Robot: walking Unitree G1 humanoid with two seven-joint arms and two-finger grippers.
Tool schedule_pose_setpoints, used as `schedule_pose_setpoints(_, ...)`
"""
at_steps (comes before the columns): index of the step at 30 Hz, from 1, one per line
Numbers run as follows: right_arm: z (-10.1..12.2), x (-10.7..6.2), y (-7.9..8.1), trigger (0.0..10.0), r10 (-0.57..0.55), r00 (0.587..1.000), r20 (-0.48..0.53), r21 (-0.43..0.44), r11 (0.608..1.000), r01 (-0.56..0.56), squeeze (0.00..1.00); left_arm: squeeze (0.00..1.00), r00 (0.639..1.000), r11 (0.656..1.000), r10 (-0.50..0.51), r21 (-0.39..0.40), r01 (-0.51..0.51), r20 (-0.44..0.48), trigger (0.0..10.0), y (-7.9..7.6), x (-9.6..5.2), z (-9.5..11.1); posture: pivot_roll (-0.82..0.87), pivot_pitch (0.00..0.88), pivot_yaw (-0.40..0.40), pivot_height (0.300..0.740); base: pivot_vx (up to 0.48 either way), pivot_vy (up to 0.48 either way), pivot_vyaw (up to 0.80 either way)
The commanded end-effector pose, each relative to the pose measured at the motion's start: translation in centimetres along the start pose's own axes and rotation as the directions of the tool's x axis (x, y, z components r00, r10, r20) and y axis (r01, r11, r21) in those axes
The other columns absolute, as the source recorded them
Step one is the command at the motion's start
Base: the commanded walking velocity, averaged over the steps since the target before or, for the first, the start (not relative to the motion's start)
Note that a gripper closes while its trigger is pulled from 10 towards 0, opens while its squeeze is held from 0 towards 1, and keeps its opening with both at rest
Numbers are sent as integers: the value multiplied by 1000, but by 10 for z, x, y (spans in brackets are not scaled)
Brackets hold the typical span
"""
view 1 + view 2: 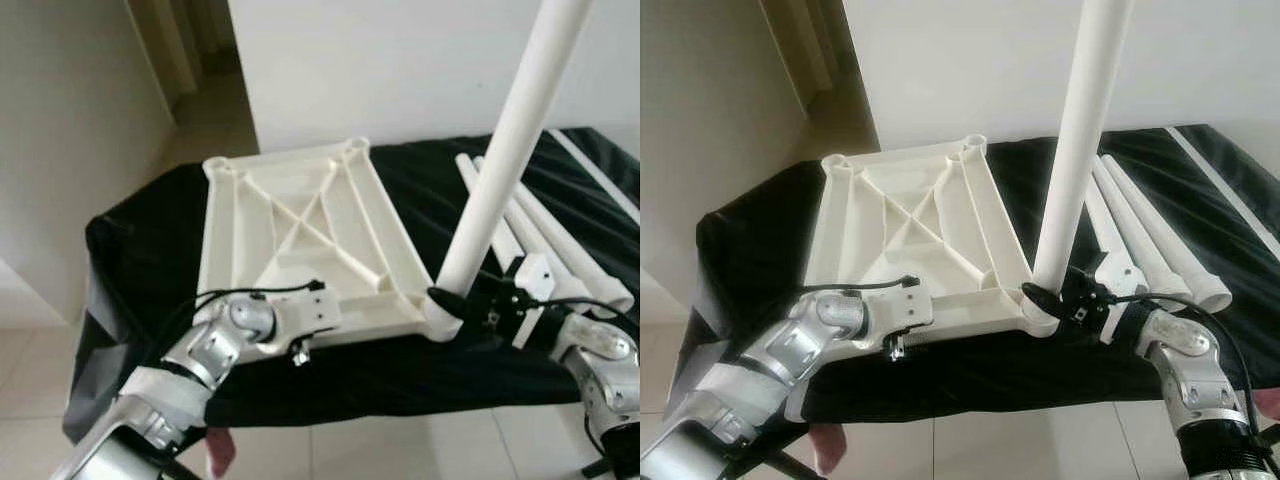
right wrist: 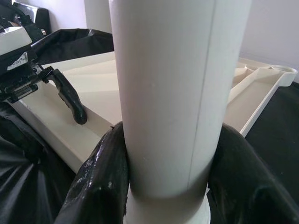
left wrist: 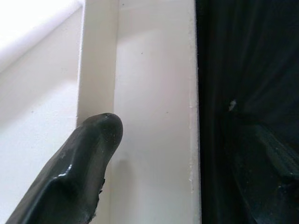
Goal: Building children table
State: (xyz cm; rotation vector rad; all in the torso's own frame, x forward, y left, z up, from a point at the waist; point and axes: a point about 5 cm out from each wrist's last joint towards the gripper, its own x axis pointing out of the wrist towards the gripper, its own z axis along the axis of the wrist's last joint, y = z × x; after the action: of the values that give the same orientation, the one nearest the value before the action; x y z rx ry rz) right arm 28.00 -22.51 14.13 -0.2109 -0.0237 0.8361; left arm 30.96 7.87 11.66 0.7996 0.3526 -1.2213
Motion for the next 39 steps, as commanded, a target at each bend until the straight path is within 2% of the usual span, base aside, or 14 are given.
schedule_pose_setpoints(1,-39,-7,9,10000,-24,989,-146,151,987,46,0,0,985,986,164,-19,-165,-52,10000,19,-16,-11,-18,0,97,740,0,0,0)
schedule_pose_setpoints(5,-42,-5,7,10000,-63,988,-139,189,978,89,0,0,985,986,165,-19,-166,-48,10000,19,-17,-10,-17,0,96,740,0,0,0)
schedule_pose_setpoints(7,-46,-3,4,10000,-118,982,-146,229,962,150,0,0,986,986,163,-28,-163,-28,10000,19,-17,-8,-9,0,90,740,0,0,0)
schedule_pose_setpoints(10,-51,2,0,10000,-192,965,-177,233,945,231,0,0,988,986,145,-94,-139,60,10000,17,-17,5,-8,0,89,740,0,0,0)
schedule_pose_setpoints(12,-51,2,0,10000,-192,965,-177,233,945,231,0,0,988,986,145,-94,-139,60,10000,17,-17,5,-8,0,89,740,0,0,0)
schedule_pose_setpoints(13,-53,5,0,10000,-203,961,-189,251,936,247,0,0,984,984,140,-129,-125,111,10000,15,-16,14,-4,0,85,740,0,0,0)
schedule_pose_setpoints(14,-53,5,0,10000,-203,961,-189,251,936,247,0,0,984,984,140,-129,-125,111,10000,15,-16,14,-4,0,85,740,0,0,0)
schedule_pose_setpoints(17,-55,9,-1,10000,-218,956,-196,305,913,271,0,0,968,976,123,-204,-78,219,10000,8,-15,30,-3,0,82,740,0,0,0)
schedule_pose_setpoints(24,-53,14,1,10000,-215,959,-186,264,929,260,0,0,949,971,124,-234,-55,289,10000,5,-17,41,1,0,77,740,0,0,0)
schedule_pose_setpoints(29,-51,16,-1,10000,-287,941,-180,234,917,324,0,0,921,963,167,-260,-76,351,10000,10,-22,51,7,0,63,740,0,0,0)
schedule_pose_setpoints(31,-47,21,0,10000,-383,911,-150,213,888,408,0,0,890,958,190,-278,-76,414,10000,10,-26,62,12,0,54,740,0,0,0)
schedule_pose_setpoints(36,-36,31,12,10000,-475,877,-77,208,853,480,0,0,868,949,196,-310,-51,457,10000,6,-26,70,15,0,49,740,0,0,0)
schedule_pose_setpoints(37,-29,38,19,10000,-557,829,-45,226,803,552,0,0,868,952,188,-303,-45,460,10000,3,-24,71,16,0,47,740,0,0,0)
schedule_pose_setpoints(39,-23,46,28,10000,-610,792,-26,264,760,594,0,0,872,954,179,-298,-40,456,10000,-1,-23,70,14,0,49,740,0,0,0)
